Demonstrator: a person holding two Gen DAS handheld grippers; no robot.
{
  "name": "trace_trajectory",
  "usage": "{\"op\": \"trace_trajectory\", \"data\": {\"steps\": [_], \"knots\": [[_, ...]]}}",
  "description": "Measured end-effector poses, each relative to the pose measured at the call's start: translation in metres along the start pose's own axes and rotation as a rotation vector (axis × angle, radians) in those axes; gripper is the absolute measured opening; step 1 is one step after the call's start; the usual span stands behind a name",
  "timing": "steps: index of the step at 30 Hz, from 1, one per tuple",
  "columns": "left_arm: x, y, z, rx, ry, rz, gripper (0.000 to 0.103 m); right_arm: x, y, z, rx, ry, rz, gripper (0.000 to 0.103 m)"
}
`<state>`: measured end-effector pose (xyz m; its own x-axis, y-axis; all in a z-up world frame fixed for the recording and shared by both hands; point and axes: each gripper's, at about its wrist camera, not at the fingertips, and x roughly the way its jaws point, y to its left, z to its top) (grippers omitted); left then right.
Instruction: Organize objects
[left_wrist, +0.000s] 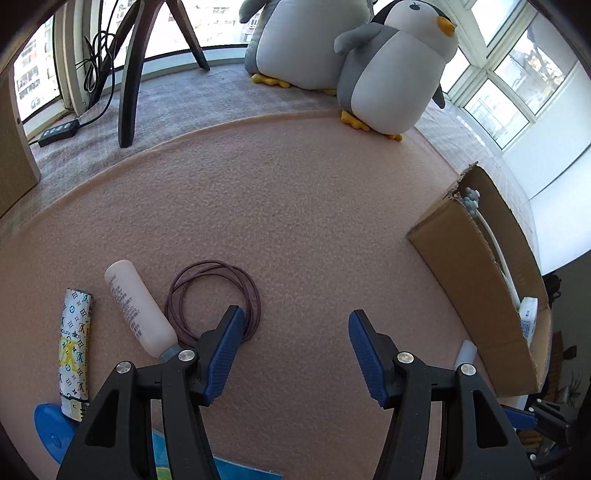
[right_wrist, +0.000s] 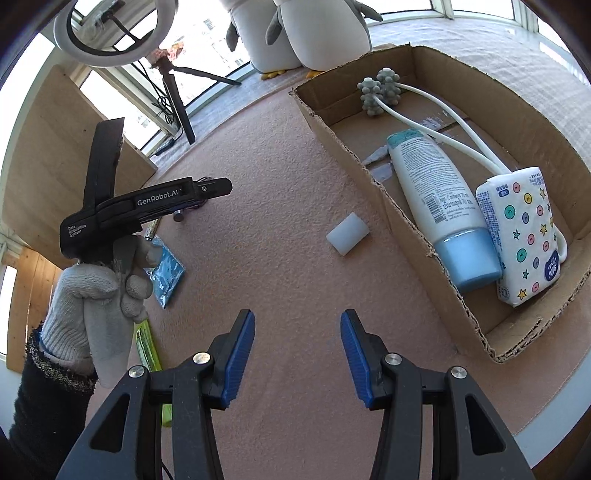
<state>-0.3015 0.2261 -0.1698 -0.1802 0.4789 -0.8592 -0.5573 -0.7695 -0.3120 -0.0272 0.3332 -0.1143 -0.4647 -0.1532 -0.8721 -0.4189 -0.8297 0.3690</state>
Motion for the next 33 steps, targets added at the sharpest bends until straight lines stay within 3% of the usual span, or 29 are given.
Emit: {"op": "trace_trajectory", "data": {"steps": [5,8,11,17,22,25,33], "knots": [[-0.001,-0.007,-0.013,0.063,0.085,-0.165,0.061,0.012,-0.005,0.008,0.058,-0.009,-0.027,0.045],[-0.005,-0.020,-0.027,0.154,0.103,-0.154,0.061,0.017,-0.007,0.011,0.083,-0.016,-0.045,0.045],[-0.007,-0.023,-0.035,0.142,0.117,-0.186,0.061,0.023,-0.006,0.015,0.104,-0.022,-0.065,0.045],[-0.017,-0.032,-0.059,0.183,0.114,-0.171,0.061,0.036,-0.003,0.027,0.136,-0.040,-0.131,0.045],[-0.022,-0.021,-0.063,0.133,0.103,-0.172,0.050,0.046,0.003,0.041,0.156,-0.058,-0.178,0.045],[-0.024,-0.016,-0.065,0.125,0.096,-0.169,0.043,0.051,0.011,0.046,0.126,-0.066,-0.222,0.045],[-0.036,-0.016,-0.064,0.157,0.045,-0.093,0.043,0.054,0.022,0.048,0.036,-0.088,-0.275,0.041]]}}
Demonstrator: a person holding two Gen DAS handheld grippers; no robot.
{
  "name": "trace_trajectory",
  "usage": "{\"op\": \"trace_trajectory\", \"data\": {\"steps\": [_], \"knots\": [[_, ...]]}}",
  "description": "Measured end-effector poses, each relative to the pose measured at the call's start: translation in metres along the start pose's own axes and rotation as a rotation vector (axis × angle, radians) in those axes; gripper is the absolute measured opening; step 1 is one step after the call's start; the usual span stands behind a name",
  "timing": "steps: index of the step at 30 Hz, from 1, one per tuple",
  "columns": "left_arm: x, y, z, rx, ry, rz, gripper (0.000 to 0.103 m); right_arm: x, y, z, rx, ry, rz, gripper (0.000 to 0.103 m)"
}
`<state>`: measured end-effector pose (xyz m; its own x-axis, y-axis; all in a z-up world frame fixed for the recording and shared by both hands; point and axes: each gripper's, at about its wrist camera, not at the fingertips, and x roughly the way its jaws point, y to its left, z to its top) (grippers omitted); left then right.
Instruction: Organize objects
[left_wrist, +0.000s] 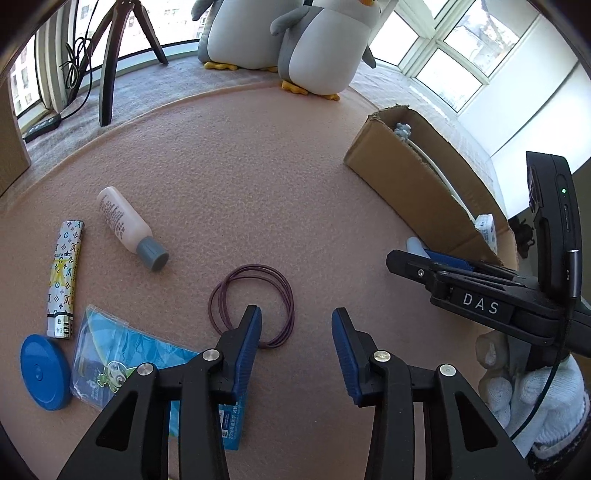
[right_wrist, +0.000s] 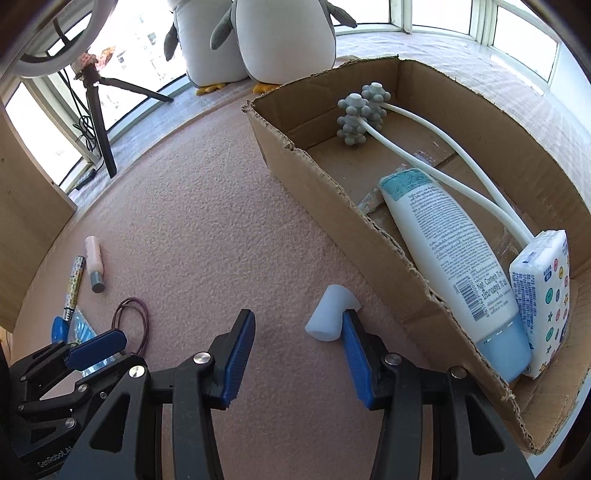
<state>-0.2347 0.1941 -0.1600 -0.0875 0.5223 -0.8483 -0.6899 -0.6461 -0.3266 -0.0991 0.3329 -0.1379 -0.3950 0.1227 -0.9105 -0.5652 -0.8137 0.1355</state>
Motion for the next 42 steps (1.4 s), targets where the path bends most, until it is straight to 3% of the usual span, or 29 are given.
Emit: {"op": "trace_trajectory", "data": {"steps": [4,10,18,24,28,29,36,40,41,42], "knots": [[0.003,-0.004,0.001,0.022,0.009,0.018,0.043,-0.004,0.001,0.001,-0.053,-0.012,0.022,0.015],[0.011,-0.013,-0.006,0.062,0.015,0.051,0.042,-0.009,-0.010,-0.002,-0.041,0.002,0.070,0.010],[0.010,0.002,-0.009,0.014,-0.002,0.055,0.006,-0.018,-0.016,-0.013,-0.053,0.016,0.113,0.002],[0.006,0.016,-0.013,-0.081,-0.007,0.020,0.003,-0.018,-0.016,-0.012,-0.054,0.041,0.147,0.004],[0.003,0.019,-0.018,-0.115,-0.011,0.008,0.003,-0.017,-0.015,-0.010,-0.013,0.046,0.148,0.034],[0.002,0.019,-0.019,-0.121,-0.011,0.005,0.003,-0.016,-0.015,-0.009,-0.006,0.044,0.147,0.036],[0.000,0.017,-0.026,-0.141,-0.016,-0.006,0.003,-0.002,-0.013,-0.002,0.066,0.058,0.061,0.037],[-0.002,0.016,-0.030,-0.150,-0.021,-0.019,0.003,-0.004,-0.004,0.000,0.015,0.017,0.036,0.038],[-0.003,0.015,-0.031,-0.152,-0.023,-0.022,0.002,-0.006,-0.003,0.000,-0.005,0.009,0.035,0.035],[-0.004,0.014,-0.031,-0.153,-0.024,-0.025,0.002,-0.005,-0.002,-0.001,-0.026,0.008,0.026,0.020]]}}
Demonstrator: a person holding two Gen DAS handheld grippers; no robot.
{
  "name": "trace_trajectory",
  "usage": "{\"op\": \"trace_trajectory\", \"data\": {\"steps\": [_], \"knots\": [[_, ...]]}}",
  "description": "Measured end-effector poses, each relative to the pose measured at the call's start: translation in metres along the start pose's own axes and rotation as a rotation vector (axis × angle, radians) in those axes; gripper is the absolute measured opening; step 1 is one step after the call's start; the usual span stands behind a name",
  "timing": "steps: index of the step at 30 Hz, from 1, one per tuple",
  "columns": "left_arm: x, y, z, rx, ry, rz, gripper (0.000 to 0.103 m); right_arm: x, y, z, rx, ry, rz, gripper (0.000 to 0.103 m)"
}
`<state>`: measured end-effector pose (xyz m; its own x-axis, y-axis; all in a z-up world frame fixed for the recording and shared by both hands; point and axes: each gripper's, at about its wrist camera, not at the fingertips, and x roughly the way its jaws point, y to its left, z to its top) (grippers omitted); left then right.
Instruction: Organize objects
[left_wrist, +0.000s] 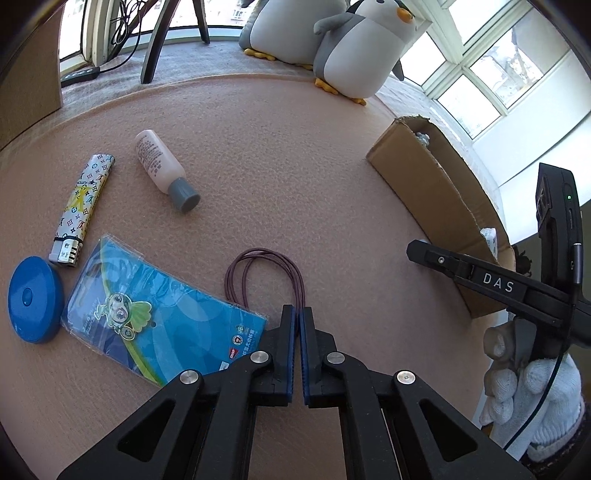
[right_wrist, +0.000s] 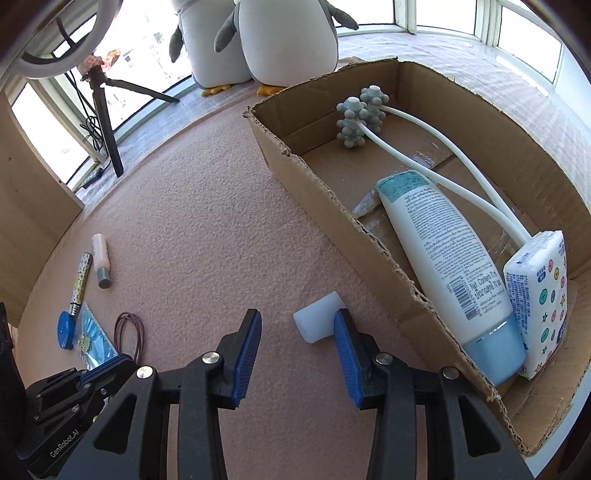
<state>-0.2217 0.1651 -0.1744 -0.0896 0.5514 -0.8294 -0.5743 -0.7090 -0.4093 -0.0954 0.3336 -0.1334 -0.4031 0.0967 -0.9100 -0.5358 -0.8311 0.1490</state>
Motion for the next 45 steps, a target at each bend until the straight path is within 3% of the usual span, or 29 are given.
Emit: {"op": "trace_trajectory", "data": {"steps": [1,4,6,15,18,19,21,29,34,35,36,45], "knots": [[-0.002,0.000,-0.001,-0.002,-0.002,-0.002,0.002,-0.001,-0.001,0.000,-0.011,-0.004,-0.005,0.012],[-0.007,-0.001,-0.004,-0.016,-0.013,-0.014,0.002,-0.008,-0.010,-0.001,0.005,-0.028,0.054,0.011],[-0.012,-0.001,-0.005,-0.030,-0.022,-0.020,0.002,-0.015,-0.014,-0.001,-0.007,-0.036,0.096,0.000],[-0.037,-0.007,-0.008,-0.056,-0.077,-0.013,0.002,-0.038,-0.025,-0.014,-0.070,-0.044,0.171,0.000],[-0.042,-0.008,-0.010,-0.067,-0.087,0.003,0.002,-0.032,-0.024,-0.011,-0.113,-0.020,0.166,0.004],[-0.044,-0.009,-0.011,-0.074,-0.091,0.002,0.002,-0.028,-0.023,-0.010,-0.120,0.003,0.165,0.014],[-0.047,-0.010,-0.014,-0.085,-0.097,0.005,0.002,-0.023,-0.020,-0.011,-0.130,0.016,0.160,0.025],[-0.044,-0.020,-0.020,-0.081,-0.093,0.013,0.002,-0.002,-0.010,-0.016,-0.097,0.013,0.062,0.037],[-0.044,-0.015,-0.020,-0.089,-0.091,0.011,0.002,0.001,-0.002,-0.013,-0.128,-0.032,0.040,0.036],[-0.046,-0.015,-0.020,-0.091,-0.093,0.009,0.002,0.001,-0.002,-0.014,-0.134,-0.034,0.046,0.032],[-0.047,-0.014,-0.020,-0.092,-0.096,0.007,0.002,0.001,-0.002,-0.013,-0.137,-0.029,0.061,0.021],[-0.066,-0.016,-0.009,-0.101,-0.136,0.003,0.002,-0.034,-0.010,-0.012,-0.160,-0.059,0.178,0.021]]}}
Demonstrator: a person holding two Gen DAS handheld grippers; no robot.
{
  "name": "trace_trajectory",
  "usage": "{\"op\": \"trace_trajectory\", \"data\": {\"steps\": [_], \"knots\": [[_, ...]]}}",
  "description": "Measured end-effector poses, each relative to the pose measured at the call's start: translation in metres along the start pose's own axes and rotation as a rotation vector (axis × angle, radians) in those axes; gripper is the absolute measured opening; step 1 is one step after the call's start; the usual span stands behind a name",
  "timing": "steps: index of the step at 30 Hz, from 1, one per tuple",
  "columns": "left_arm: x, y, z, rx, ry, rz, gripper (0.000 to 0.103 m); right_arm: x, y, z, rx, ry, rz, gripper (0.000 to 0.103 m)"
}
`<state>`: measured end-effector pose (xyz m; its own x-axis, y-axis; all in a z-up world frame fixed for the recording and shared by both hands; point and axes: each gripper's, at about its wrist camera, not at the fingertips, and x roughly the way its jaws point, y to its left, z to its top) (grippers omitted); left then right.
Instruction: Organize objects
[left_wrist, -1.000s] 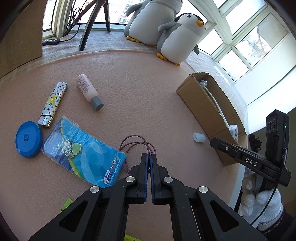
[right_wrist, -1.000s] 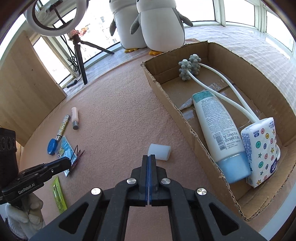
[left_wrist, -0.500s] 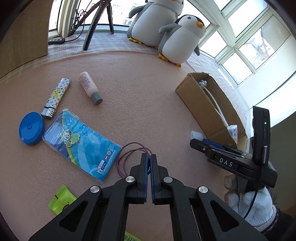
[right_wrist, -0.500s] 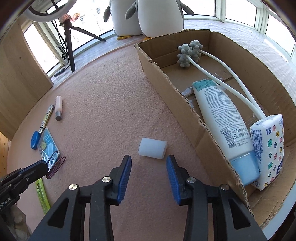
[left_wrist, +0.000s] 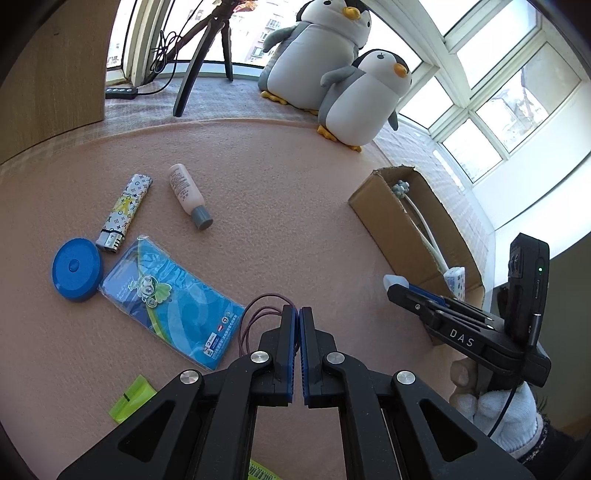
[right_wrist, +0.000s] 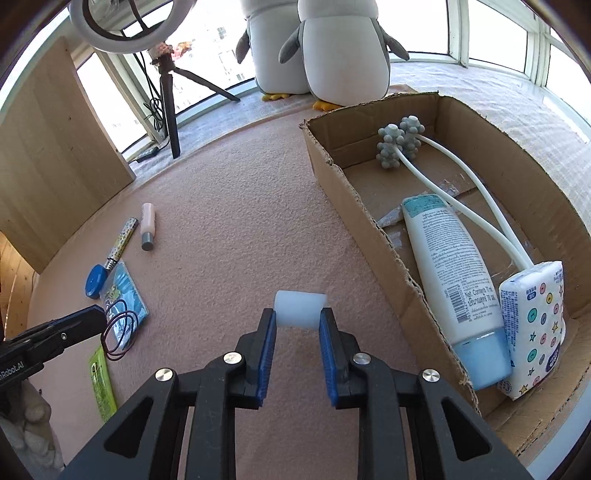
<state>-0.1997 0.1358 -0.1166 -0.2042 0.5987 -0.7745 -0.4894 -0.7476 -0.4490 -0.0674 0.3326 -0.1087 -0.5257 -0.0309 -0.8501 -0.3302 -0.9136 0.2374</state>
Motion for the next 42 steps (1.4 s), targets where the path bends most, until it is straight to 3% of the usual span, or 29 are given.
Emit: {"op": "trace_trajectory", "data": {"steps": [10,17,29,37,38,39,40,41,42], "knots": [[-0.012,-0.035,0.028,0.003,-0.064,-0.017,0.002,-0.063,-0.027,0.022,-0.023,-0.092,0.075,0.021],[-0.007,-0.084,0.056,0.054,-0.099,-0.019,0.002,-0.097,-0.074,0.041,-0.026,-0.162,0.044,0.021],[0.056,-0.184,0.101,0.123,-0.100,-0.079,0.002,-0.104,-0.138,0.061,-0.024,-0.154,0.028,0.022],[0.085,-0.219,0.110,0.140,-0.084,-0.103,0.002,-0.104,-0.154,0.066,-0.038,-0.141,0.053,0.025],[0.086,-0.221,0.111,0.139,-0.083,-0.109,0.004,-0.104,-0.154,0.066,-0.042,-0.141,0.059,0.027],[0.087,-0.222,0.112,0.133,-0.082,-0.106,0.016,-0.104,-0.154,0.067,-0.046,-0.138,0.059,0.037],[0.087,-0.222,0.112,0.128,-0.080,-0.102,0.029,-0.103,-0.154,0.068,-0.047,-0.135,0.051,0.055],[0.087,-0.222,0.112,0.123,-0.085,-0.096,0.049,-0.103,-0.153,0.068,-0.049,-0.137,0.044,0.063],[0.086,-0.222,0.112,0.118,-0.093,-0.089,0.061,-0.104,-0.153,0.067,-0.052,-0.147,0.042,0.069]]}}
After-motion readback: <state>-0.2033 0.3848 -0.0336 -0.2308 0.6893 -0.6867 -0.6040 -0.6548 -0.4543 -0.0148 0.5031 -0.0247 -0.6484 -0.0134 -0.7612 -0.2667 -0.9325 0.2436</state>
